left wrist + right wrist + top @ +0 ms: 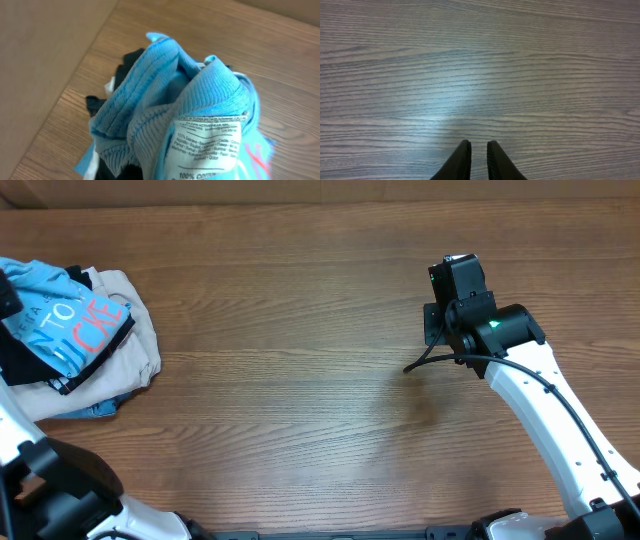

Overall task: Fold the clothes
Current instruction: 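Place the blue shirt on top of the clothes stack with the left gripper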

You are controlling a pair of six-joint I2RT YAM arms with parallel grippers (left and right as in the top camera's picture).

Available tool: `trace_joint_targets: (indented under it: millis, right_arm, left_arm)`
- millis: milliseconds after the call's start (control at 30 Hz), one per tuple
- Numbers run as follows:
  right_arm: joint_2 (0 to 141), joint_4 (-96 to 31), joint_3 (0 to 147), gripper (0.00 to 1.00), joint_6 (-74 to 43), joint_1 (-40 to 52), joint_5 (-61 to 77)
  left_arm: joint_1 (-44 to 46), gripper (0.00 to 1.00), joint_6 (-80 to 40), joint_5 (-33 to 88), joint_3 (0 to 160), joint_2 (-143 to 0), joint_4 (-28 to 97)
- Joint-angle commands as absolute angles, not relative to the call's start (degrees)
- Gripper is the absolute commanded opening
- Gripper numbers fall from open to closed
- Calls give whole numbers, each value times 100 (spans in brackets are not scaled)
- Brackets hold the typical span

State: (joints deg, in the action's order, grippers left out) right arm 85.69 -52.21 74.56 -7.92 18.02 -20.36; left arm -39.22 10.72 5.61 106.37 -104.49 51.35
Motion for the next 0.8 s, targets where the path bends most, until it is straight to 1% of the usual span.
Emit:
trace_joint_targets:
  millis: [0,67,100,133,167,233,267,300,333,467,600,767]
  right_arm:
    - [8412,-5221,7540,15,-862,1787,-2049]
    - [8412,-5225,7540,15,-862,1787,-2027]
    - [8412,-5225,7540,16,-862,1787,-2029]
    - [8412,-5223,7540,16,-860,1787,-2029]
    - [8412,-5221,7540,16,-862,1787,-2029]
    - [8414,-5221,7540,16,-860,1787,-2027]
    - [8414,-5221,7540,16,-862,1787,-2027]
    - [8414,-5221,7540,16,-862,1787,-2027]
    - [8414,-5221,7540,16,-862,1787,-2027]
    - [8427,-5221,7540,17,-860,1787,-2029]
    - [8436,-5218,7540,17,-860,1787,-2029]
    - [8455,-5221,7540,17,-860,1787,-2029]
  left_arm:
    - [-4143,4,1160,620,10818,-10696,4899]
    - [-4252,4,1157,620,10816,-10822,4783]
    - [-4305,8,1157,620,10816,-10881,4748]
    - [-4355,17,1157,620,10816,-10943,4729]
    - [-4401,33,1157,615,10816,-10989,4731]
    - [-4497,46,1153,596,10816,-11069,4757]
    - [-4543,61,1094,593,10816,-11096,4772]
    - [-4617,84,917,593,10816,-11120,4770]
    - [-4700,100,694,596,10816,-11122,4762]
    - [-5068,100,-45,668,10910,-11083,4869]
    - [-5256,100,-43,1297,11148,-10975,5175]
    - [-5070,100,27,2071,11354,-10674,5317]
